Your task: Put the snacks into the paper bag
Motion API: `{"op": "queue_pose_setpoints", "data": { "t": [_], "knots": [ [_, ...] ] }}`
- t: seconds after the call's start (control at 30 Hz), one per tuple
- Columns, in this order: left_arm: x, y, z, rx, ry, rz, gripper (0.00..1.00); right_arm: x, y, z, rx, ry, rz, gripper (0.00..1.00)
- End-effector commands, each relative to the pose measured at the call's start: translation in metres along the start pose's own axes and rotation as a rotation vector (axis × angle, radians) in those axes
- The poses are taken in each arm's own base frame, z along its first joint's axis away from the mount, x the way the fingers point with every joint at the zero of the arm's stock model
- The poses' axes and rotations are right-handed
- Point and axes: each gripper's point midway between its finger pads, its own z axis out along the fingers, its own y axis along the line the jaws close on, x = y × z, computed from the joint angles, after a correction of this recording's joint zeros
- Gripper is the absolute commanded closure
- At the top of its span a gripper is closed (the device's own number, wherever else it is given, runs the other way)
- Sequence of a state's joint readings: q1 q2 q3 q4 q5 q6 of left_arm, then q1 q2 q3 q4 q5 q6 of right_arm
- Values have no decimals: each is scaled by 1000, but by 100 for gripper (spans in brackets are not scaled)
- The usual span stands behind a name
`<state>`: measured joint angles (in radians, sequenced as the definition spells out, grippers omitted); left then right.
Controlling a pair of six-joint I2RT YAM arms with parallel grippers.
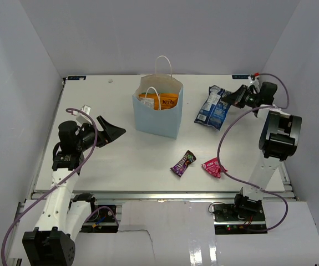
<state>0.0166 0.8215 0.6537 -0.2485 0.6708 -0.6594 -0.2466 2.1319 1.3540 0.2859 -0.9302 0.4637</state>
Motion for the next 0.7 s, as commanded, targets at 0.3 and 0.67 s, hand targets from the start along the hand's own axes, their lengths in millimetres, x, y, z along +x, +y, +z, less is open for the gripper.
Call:
{"op": "queue_pose_setpoints", "data": {
  "t": [0.3, 0.67],
  "knots": [
    [-9, -24, -3, 116, -23, 104, 2, -103, 223, -82, -76, -283, -596, 92],
    [-11, -33, -6, 161, -31, 152, 2, -122, 433, -96, -325, -396, -914, 92]
  ]
}}
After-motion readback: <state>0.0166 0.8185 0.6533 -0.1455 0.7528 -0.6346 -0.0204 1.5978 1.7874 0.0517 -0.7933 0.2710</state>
